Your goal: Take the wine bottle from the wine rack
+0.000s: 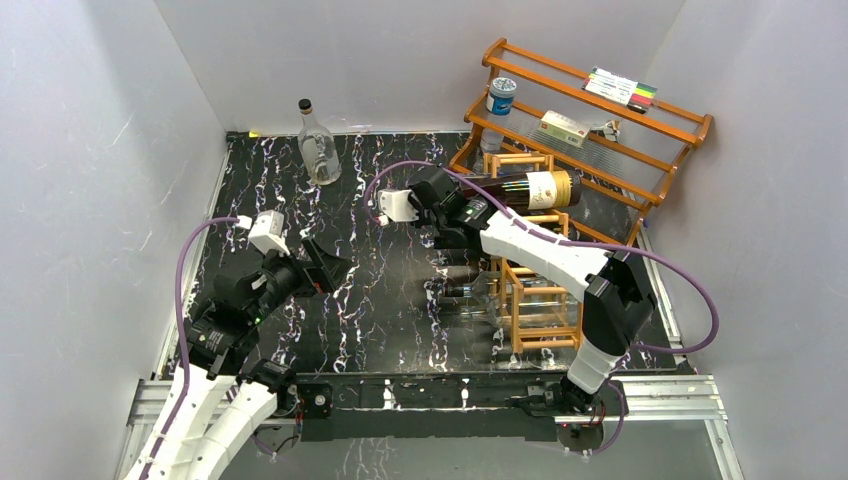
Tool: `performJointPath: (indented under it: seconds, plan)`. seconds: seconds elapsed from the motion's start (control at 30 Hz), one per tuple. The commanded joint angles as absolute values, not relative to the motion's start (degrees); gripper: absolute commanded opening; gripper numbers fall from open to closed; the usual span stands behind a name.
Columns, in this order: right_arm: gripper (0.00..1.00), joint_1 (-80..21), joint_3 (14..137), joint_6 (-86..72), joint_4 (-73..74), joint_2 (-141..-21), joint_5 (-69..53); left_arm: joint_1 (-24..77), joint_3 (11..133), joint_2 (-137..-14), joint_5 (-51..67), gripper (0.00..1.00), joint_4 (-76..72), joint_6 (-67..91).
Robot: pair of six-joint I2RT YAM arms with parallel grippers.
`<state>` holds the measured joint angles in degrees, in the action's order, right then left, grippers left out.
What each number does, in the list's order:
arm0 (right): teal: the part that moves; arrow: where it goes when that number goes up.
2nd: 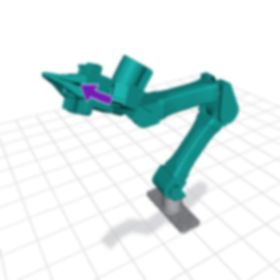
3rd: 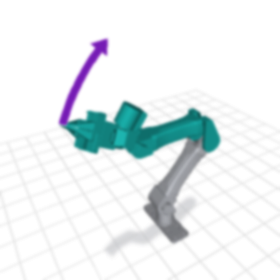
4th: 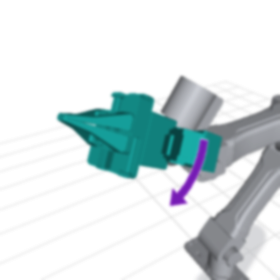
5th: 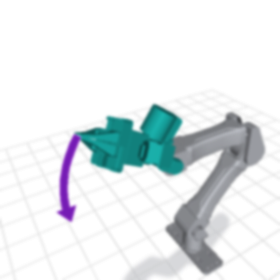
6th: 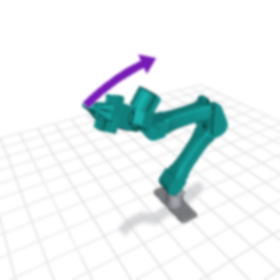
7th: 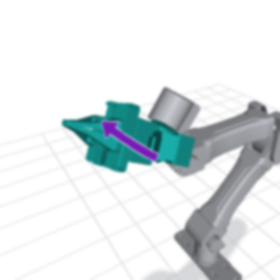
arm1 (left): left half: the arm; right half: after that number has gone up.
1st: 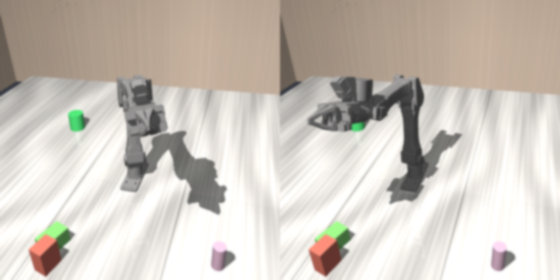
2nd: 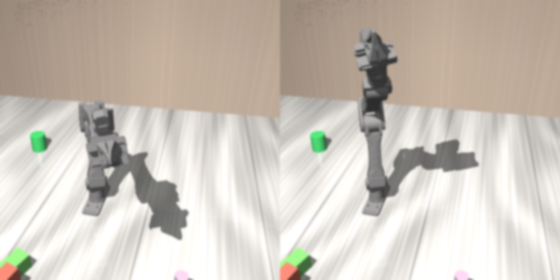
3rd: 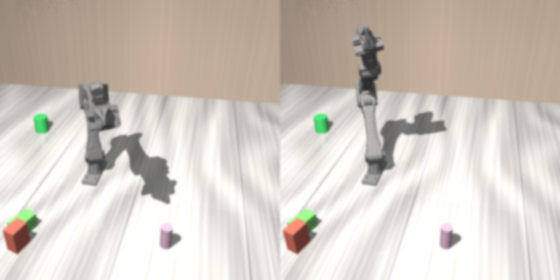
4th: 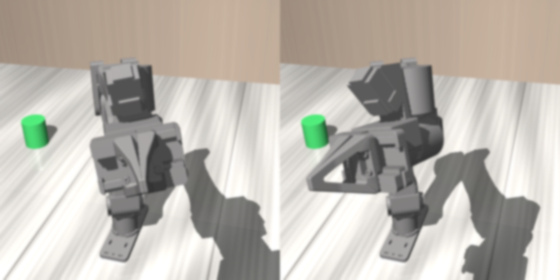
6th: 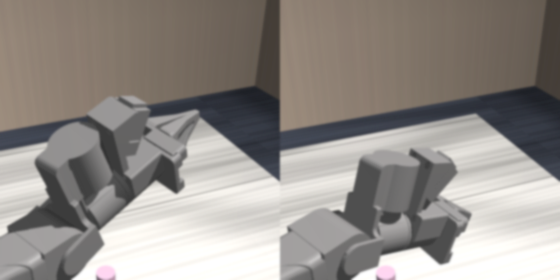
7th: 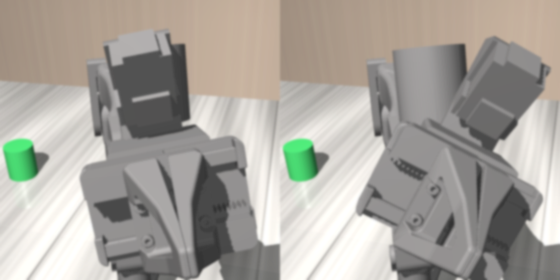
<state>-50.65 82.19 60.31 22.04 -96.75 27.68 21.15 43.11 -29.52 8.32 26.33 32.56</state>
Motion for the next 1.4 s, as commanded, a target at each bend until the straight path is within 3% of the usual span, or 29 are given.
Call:
performJointPath:
  seconds: [0.0,0.23,0.37,1.37]
  plan:
    - [0.33,-52.0,84.0,59.6,17.1,-93.8,29.7,20.9,44.9,-29.6,8.2,0.98,27.0,31.6]
    - [0.17,-53.8,83.8,61.0,15.5,-91.6,32.6,20.9,44.5,-30.9,9.0,0.98,25.3,32.1]
    - [0.00,-54.9,84.5,62.7,14.1,-91.3,36.1,20.9,44.3,-31.5,9.3,0.98,24.7,32.3]
    - [0.00,-59.4,86.4,75.0,0.1,-84.1,44.9,21.0,42.6,-30.3,8.4,0.98,24.1,32.9]
